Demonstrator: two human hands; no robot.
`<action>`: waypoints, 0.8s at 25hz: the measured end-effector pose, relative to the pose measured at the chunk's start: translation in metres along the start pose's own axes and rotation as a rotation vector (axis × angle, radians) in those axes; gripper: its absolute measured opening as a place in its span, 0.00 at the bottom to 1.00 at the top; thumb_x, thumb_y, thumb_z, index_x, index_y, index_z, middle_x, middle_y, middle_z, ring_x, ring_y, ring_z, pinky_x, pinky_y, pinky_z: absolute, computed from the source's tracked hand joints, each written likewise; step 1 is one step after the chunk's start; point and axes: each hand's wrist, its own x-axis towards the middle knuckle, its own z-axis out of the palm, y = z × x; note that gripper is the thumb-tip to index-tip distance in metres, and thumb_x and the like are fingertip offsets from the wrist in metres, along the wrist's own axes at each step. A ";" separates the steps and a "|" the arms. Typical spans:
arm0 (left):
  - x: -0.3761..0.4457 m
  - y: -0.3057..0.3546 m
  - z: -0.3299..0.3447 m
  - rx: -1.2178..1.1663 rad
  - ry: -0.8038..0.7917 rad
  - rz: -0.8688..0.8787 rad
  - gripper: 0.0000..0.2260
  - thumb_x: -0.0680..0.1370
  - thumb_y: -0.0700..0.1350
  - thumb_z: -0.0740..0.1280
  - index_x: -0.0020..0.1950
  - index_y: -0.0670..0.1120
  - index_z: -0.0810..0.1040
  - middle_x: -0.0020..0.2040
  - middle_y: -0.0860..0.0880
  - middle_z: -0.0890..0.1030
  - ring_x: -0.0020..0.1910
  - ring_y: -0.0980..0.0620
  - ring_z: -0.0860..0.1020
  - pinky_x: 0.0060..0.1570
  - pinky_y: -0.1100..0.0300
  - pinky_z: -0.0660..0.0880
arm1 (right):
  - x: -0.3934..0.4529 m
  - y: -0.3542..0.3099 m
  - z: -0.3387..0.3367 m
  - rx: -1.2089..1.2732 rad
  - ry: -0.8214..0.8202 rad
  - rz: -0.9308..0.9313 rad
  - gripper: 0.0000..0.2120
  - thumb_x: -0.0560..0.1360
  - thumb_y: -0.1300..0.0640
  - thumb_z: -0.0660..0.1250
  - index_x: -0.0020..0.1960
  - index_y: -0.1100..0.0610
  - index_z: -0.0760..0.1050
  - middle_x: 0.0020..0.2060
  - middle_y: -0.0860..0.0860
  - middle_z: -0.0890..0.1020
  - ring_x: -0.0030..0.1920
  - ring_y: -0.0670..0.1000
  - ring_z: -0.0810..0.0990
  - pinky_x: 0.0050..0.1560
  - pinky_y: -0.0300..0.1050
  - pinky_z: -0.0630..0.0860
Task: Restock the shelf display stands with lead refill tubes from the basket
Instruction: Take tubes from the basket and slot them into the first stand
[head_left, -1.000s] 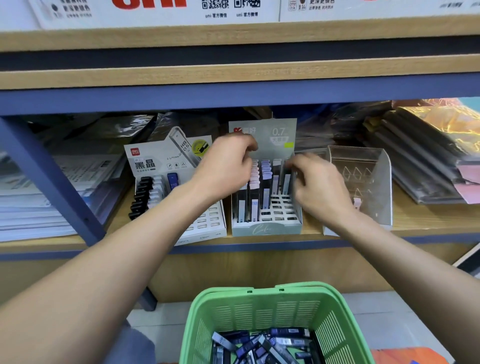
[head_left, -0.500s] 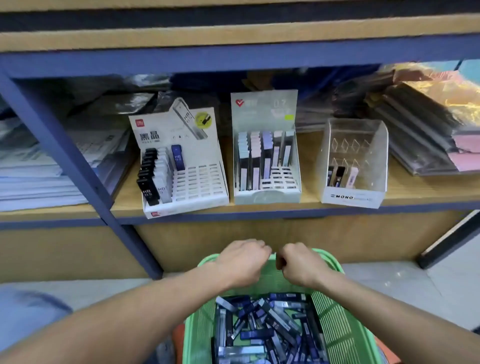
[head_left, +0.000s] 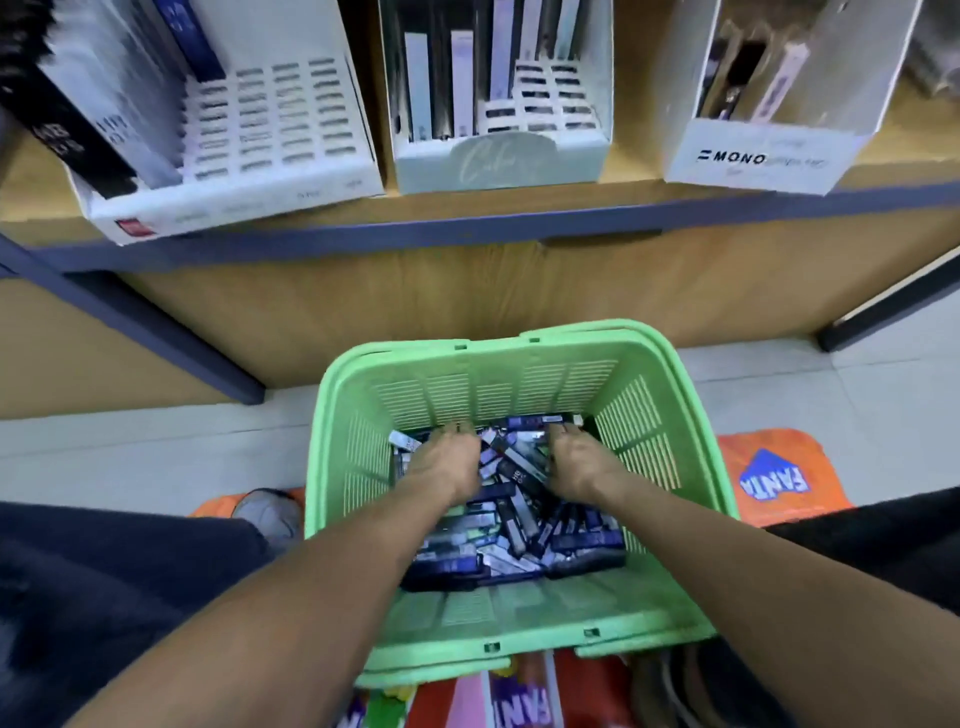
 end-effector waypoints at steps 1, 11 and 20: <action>0.008 -0.003 0.009 -0.007 -0.011 -0.012 0.33 0.77 0.41 0.71 0.78 0.40 0.60 0.76 0.39 0.64 0.75 0.40 0.65 0.73 0.48 0.66 | 0.006 0.003 0.008 -0.027 0.000 -0.008 0.37 0.76 0.58 0.72 0.78 0.61 0.57 0.75 0.58 0.65 0.74 0.58 0.66 0.75 0.52 0.66; 0.036 -0.010 0.062 0.059 -0.038 -0.106 0.46 0.67 0.54 0.80 0.76 0.43 0.57 0.69 0.40 0.64 0.70 0.41 0.65 0.75 0.47 0.60 | 0.032 0.007 0.031 -0.273 0.045 -0.061 0.49 0.72 0.46 0.76 0.82 0.56 0.50 0.72 0.54 0.60 0.75 0.55 0.60 0.79 0.57 0.52; 0.041 -0.007 0.056 -0.622 -0.036 -0.376 0.27 0.71 0.40 0.78 0.64 0.39 0.68 0.47 0.47 0.77 0.41 0.52 0.78 0.29 0.64 0.74 | 0.034 -0.007 0.036 -0.085 -0.077 0.021 0.34 0.78 0.46 0.70 0.74 0.62 0.61 0.73 0.63 0.59 0.68 0.61 0.72 0.69 0.51 0.70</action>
